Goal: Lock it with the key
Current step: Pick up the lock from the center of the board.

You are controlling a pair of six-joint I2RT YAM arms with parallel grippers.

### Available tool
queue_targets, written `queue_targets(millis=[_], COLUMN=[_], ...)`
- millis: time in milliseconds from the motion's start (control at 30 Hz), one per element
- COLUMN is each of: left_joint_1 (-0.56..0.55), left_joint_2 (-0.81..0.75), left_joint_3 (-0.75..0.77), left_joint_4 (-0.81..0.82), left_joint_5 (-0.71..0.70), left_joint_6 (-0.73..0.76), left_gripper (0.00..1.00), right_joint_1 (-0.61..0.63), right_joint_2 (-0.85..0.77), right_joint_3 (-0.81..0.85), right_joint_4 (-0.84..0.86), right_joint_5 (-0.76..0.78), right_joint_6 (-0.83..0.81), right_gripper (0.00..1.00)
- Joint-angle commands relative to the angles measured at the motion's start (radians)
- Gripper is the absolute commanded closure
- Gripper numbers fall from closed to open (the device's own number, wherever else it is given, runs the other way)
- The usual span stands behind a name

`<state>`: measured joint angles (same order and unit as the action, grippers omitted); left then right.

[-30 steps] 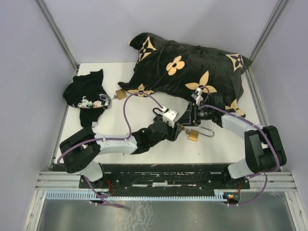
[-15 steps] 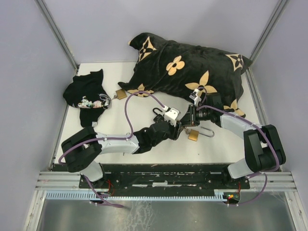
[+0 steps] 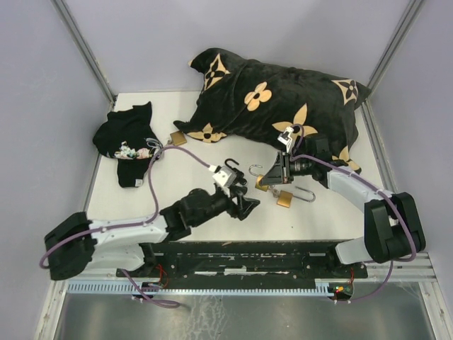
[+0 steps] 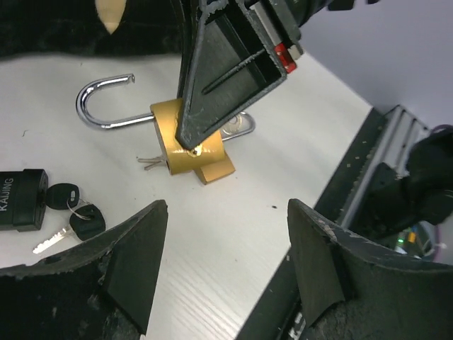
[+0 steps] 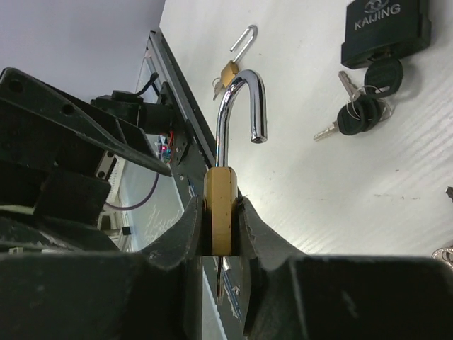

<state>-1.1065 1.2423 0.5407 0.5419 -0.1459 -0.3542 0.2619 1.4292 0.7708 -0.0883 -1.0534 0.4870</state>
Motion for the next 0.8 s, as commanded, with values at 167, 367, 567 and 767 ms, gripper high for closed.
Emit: queue_targets(millis=[167,367,567,767], left_joint_1=[-0.001,0.012,0.037,0.036], left_joint_2=[-0.431,-0.631,-0.631,-0.557], left_joint_3=[-0.298,-0.377,-0.294,-0.24], left_joint_4=[0.166,0.196,0.171,0.103], left_joint_5=[0.018,-0.052,0.139,0.411], left_joint_6=[-0.084,-0.133,0.016,0.698], left_gripper=[0.25,0.13,0.11,0.1], right_joint_1=[0.002,0.004,0.003,0.005], right_joint_2=[-0.158,-0.273,-0.287,-0.231], right_joint_3=[0.155,0.175,0.218,0.275], right_joint_4=[-0.341,-0.578,-0.825,-1.063], right_joint_5=[-0.118,-0.136,-0.224,-0.227], right_joint_6=[-0.511,-0.878,-1.197,-1.431], right_gripper=[0.98,0.98,0.98,0.98])
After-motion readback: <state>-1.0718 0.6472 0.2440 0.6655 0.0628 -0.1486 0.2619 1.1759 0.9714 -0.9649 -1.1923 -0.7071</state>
